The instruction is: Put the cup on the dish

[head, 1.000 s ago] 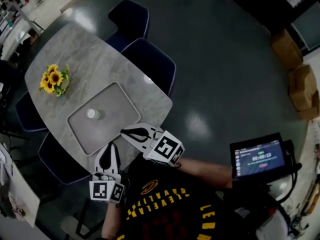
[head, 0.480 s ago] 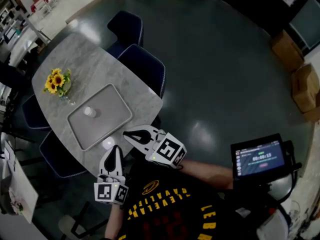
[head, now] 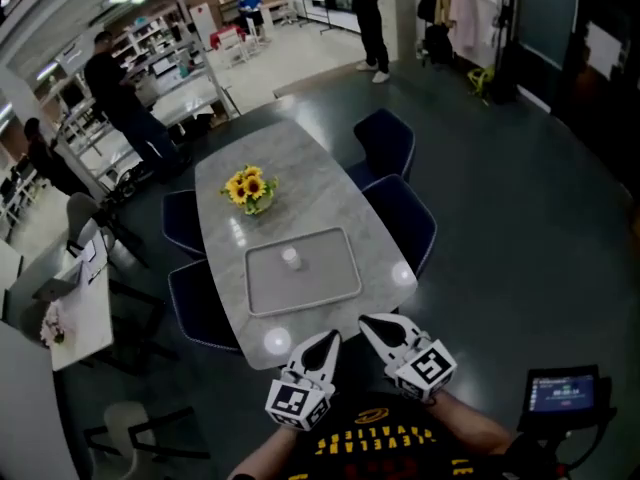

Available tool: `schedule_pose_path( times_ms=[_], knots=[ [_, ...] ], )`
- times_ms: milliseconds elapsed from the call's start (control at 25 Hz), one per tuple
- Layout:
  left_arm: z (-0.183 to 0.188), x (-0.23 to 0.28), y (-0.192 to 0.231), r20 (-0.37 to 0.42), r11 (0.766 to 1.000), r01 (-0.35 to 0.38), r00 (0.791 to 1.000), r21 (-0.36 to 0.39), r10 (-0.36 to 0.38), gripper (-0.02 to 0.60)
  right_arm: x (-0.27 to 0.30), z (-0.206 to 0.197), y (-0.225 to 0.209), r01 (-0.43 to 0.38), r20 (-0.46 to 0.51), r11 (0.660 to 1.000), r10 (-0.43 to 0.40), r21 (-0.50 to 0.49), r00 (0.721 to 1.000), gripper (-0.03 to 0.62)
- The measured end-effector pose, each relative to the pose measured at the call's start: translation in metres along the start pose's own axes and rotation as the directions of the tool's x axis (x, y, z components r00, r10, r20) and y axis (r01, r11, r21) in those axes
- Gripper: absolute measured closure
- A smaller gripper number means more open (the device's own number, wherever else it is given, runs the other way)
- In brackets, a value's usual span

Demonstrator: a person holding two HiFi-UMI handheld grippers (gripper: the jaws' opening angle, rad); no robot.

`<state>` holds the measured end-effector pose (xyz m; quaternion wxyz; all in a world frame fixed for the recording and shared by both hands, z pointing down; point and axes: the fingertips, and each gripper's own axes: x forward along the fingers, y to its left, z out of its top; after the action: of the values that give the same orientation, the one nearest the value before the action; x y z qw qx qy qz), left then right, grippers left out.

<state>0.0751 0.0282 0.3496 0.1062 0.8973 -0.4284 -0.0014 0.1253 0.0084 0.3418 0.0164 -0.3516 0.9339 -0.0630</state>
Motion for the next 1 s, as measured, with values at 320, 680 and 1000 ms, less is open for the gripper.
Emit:
schedule_pose_path(
  times_ms=[320,680,1000],
  knots=[
    [-0.008,-0.004,0.015,-0.017,0.998,-0.068,0.998,0.014,0.069,0.58,0.02,-0.012,0.004,-0.084,-0.003,0.996,0.084,0.035,0.996,0.586],
    [-0.026,-0.005,0.013,-0.016,0.993,-0.111,0.994,0.03,0.111,0.58,0.019,-0.032,0.001,-0.123,-0.002,0.992,0.123,0.009,0.992,0.586],
    [-0.016,-0.008,0.024,0.007,0.992,-0.125,0.992,0.037,0.124,0.58,0.03,-0.015,0.009,-0.124,0.0,0.992,0.124,-0.021,0.992,0.586]
  ],
)
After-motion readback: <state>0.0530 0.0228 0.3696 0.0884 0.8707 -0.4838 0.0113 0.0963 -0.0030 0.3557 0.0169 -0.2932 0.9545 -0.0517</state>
